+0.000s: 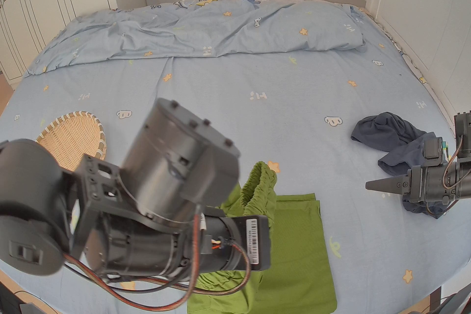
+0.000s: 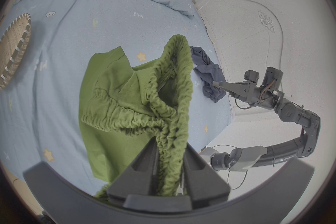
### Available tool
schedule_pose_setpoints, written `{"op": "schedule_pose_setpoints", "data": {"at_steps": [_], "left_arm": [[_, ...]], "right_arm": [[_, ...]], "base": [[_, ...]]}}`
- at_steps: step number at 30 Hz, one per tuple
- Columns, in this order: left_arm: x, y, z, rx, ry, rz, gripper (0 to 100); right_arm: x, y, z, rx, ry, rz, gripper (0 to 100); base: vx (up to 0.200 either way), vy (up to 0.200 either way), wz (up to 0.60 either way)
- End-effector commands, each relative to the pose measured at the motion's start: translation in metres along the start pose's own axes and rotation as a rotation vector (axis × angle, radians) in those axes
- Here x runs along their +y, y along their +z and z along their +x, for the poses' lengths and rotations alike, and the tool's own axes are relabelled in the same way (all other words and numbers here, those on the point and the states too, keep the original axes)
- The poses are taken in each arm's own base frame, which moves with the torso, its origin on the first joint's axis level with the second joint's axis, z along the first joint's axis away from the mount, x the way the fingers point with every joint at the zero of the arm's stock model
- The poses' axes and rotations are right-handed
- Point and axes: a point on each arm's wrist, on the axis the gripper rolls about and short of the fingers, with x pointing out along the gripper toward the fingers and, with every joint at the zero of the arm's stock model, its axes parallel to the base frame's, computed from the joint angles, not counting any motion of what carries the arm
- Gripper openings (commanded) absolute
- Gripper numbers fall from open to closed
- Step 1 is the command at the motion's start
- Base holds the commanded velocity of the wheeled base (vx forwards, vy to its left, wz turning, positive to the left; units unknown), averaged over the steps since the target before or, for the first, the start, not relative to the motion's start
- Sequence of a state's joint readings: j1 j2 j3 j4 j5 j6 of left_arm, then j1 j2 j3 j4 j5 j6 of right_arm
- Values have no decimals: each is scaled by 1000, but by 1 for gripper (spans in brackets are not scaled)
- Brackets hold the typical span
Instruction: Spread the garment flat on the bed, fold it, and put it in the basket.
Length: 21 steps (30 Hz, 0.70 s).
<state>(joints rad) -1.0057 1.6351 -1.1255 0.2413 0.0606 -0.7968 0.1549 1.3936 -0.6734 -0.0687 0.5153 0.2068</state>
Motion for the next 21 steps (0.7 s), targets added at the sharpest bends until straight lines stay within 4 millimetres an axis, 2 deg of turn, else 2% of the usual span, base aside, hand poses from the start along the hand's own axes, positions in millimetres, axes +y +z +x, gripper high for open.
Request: {"op": "schedule_pose_setpoints", "data": {"at_steps": [1, 10, 11, 14, 16, 21], "left_arm": [[-5, -8, 29, 37, 32, 0, 0], [-16, -15, 38, 29, -17, -4, 0], [-17, -16, 42, 30, -17, -2, 100], [-19, -17, 49, 27, -24, -2, 100], [-22, -19, 62, 3, -48, -10, 100], [-26, -16, 65, -41, -104, -80, 100]], "right_arm": [[0, -1, 0, 2, 1, -1, 100], [0, -1, 1, 6, 1, -5, 100], [1, -1, 2, 8, 5, -7, 100], [2, -2, 3, 13, 10, -11, 100], [2, -3, 3, 17, 12, -11, 100], [1, -3, 4, 17, 10, -11, 100]], "base": [[0, 0, 0], [0, 0, 0], [0, 0, 0], [0, 0, 0], [0, 0, 0], [0, 0, 0]]}}
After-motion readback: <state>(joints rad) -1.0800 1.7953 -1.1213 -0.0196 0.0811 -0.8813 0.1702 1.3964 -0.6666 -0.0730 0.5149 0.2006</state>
